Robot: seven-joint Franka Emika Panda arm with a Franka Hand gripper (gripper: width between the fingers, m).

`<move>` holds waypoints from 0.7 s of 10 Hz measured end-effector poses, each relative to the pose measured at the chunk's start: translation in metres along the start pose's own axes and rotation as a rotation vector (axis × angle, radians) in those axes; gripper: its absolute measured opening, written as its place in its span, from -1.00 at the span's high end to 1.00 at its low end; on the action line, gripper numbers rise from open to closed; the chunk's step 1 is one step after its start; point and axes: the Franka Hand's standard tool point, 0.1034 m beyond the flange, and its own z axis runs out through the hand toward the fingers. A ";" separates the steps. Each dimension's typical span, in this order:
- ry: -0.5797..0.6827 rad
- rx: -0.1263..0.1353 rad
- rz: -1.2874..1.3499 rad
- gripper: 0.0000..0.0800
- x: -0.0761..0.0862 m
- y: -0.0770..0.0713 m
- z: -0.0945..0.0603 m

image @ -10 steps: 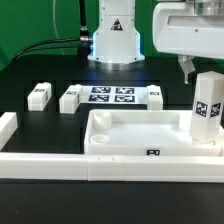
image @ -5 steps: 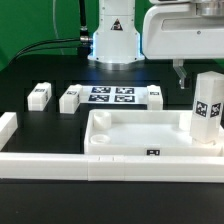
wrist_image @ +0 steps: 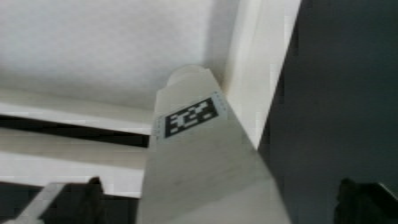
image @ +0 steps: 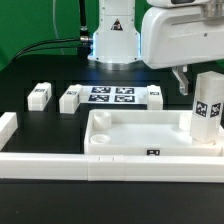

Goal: Assemble desk

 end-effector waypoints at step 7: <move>0.000 -0.002 -0.025 0.28 0.000 0.003 0.000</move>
Offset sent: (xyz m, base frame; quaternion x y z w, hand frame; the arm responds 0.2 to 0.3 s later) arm 0.0000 0.0000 0.0000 0.0000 0.0000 0.0000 1.0000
